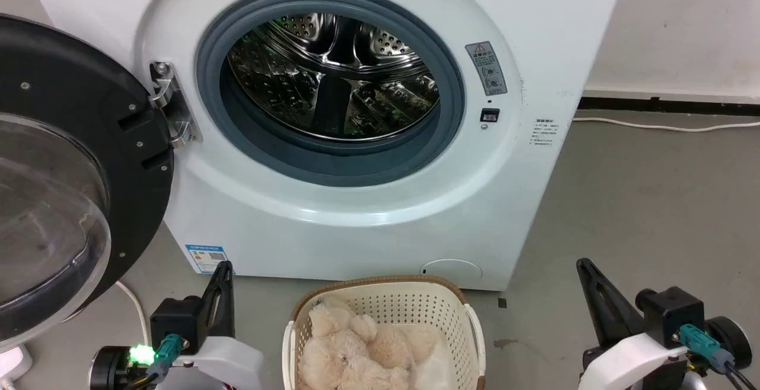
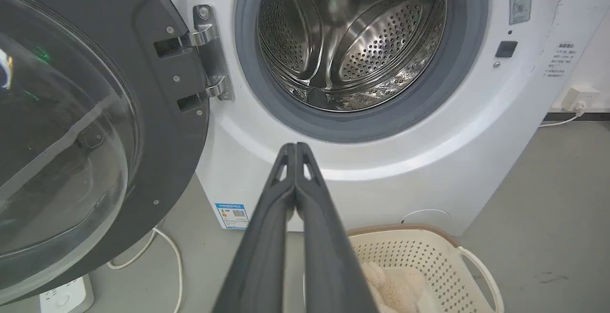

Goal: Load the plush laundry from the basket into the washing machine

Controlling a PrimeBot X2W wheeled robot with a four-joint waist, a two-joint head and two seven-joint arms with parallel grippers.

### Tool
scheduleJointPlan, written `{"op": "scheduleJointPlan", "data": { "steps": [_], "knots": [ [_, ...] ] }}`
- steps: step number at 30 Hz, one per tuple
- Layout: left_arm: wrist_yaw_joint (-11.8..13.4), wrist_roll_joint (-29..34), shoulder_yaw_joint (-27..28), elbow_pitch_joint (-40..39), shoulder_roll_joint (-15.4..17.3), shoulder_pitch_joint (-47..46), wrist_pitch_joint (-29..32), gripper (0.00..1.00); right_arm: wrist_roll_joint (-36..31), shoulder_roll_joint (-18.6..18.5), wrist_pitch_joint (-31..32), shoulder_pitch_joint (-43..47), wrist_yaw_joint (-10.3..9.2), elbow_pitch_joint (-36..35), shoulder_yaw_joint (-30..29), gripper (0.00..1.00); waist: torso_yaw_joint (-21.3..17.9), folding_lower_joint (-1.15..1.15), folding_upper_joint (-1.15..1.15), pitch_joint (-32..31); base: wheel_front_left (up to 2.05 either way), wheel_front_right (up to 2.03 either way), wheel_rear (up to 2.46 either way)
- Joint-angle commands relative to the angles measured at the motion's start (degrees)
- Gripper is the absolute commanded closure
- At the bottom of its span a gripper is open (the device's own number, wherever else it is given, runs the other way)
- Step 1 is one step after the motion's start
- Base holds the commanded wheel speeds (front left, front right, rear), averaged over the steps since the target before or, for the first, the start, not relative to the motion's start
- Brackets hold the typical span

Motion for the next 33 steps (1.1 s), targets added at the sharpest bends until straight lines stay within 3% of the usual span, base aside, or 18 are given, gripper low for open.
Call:
{"op": "scheduleJointPlan", "data": {
  "steps": [1, 33],
  "knots": [
    [-0.2, 0.1, 0.0, 0.1, 0.0, -0.9, 0.0, 1.0, -0.4, -0.1, 0.0, -0.7, 0.03, 0.1, 0.0, 1.0, 0.0, 0.0, 0.0, 0.0, 0.0, 0.0, 0.0],
    [-0.2, 0.1, 0.0, 0.1, 0.0, -0.9, 0.0, 1.0, -0.4, -0.1, 0.0, -0.7, 0.03, 0.1, 0.0, 1.0, 0.0, 0.0, 0.0, 0.0, 0.0, 0.0, 0.0]
  ]
}}
